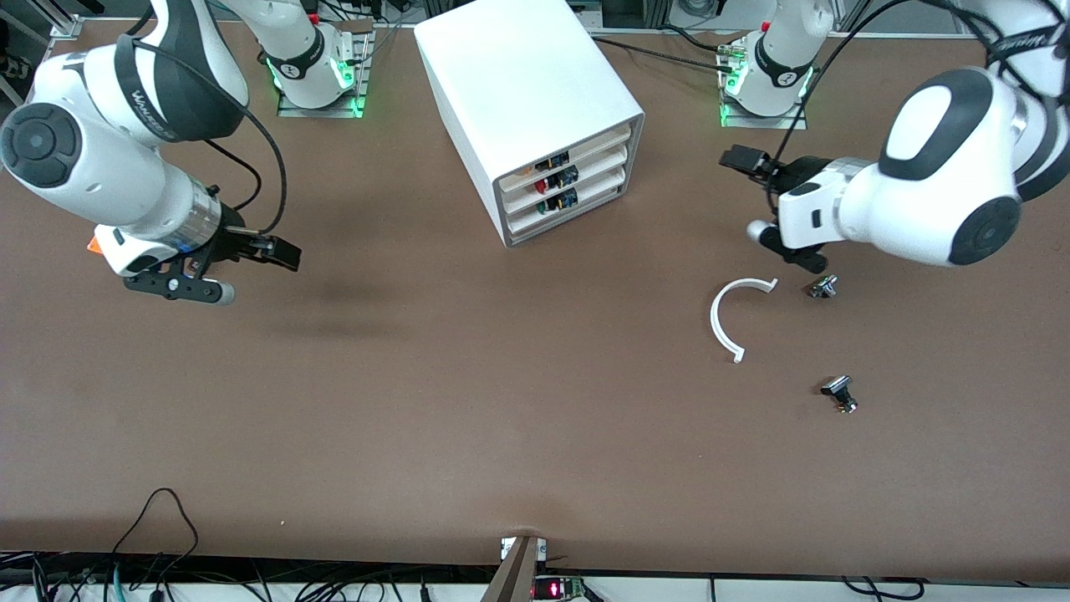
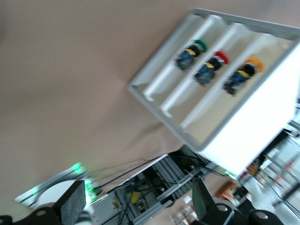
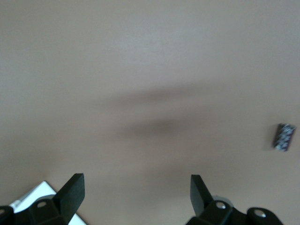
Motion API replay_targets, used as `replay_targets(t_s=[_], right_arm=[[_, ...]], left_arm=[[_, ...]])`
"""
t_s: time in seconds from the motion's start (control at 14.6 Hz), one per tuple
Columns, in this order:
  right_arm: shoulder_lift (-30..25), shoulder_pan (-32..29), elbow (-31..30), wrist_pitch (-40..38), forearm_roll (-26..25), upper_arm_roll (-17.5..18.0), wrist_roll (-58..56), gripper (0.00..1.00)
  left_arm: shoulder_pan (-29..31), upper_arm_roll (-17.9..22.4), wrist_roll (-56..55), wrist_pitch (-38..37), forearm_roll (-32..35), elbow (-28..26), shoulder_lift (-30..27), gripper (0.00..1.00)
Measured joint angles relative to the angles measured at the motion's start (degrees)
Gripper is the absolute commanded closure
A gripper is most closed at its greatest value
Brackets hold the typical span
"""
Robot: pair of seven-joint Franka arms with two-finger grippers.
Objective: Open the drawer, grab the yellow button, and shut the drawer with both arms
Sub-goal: 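Grasp the white drawer's handle with the left gripper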
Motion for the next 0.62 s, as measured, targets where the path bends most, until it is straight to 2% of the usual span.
replay_targets(t_s=[0.27,0.62], right_arm=[[2.06,2.02,0.51,3.17,0.76,0.04,4.42,0.0],[4.4,6.25,4.26,3.52,0.76,0.09,12.1,0.0]], left_arm=[[-0.69,-5.71,1.82,7.8,-6.8,-4.47,1.59,0.0],[-0.88,-7.86,14.56,18.08,-17.83,-17.6,1.83,0.01]])
